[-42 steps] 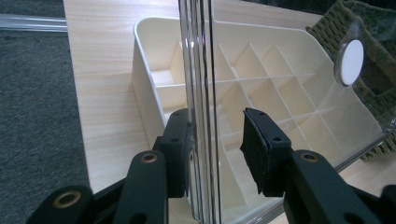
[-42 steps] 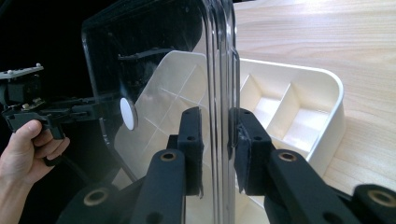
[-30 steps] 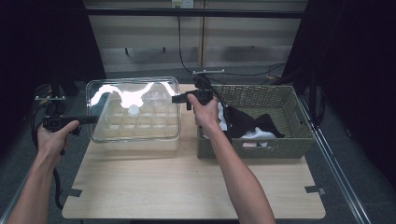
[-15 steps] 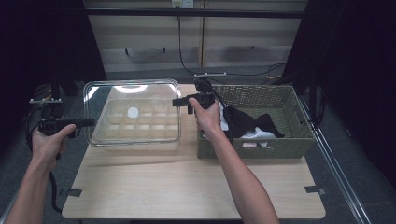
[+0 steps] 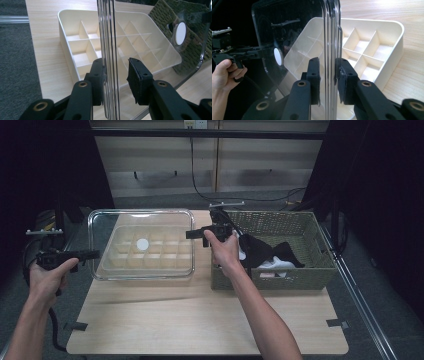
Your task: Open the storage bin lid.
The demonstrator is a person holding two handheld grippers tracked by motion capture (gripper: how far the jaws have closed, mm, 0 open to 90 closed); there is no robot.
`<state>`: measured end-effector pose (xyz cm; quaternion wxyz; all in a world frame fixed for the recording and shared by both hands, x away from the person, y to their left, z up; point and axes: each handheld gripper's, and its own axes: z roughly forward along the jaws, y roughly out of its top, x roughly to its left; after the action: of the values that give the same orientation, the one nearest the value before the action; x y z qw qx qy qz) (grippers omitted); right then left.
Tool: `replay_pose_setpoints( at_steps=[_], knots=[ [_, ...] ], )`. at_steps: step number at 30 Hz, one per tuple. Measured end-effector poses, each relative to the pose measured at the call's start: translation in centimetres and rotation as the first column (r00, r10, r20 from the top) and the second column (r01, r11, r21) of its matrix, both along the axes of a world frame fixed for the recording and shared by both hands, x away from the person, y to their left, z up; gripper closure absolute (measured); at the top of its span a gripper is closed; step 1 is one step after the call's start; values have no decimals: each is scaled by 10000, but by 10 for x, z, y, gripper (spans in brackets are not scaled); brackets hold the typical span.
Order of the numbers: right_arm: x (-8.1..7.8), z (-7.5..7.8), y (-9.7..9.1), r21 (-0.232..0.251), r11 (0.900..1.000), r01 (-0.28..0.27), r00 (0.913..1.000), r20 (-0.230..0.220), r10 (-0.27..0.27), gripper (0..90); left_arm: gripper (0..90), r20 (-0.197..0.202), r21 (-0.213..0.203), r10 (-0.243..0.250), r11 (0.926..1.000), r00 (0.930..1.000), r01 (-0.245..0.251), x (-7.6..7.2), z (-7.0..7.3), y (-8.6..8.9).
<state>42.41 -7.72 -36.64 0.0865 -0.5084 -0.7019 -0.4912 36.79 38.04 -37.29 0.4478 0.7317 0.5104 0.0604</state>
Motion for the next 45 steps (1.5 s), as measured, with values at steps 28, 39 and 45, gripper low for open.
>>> replay_pose_setpoints(
  at_steps=[28,39,45],
  knots=[
    [-48,-15,4,-114,9986,-524,9986,-112,523,754,660,-155,-262,325,9991,9994,-329,-45,-11,10],
    [-60,-18,9,84,9969,-779,9969,-78,779,773,649,-505,-303,181,9993,9986,-197,-59,-25,15],
    [-68,-22,6,134,9973,-719,9973,-134,720,773,654,-479,-299,44,9995,9988,-58,-64,-25,13]
  ],
)
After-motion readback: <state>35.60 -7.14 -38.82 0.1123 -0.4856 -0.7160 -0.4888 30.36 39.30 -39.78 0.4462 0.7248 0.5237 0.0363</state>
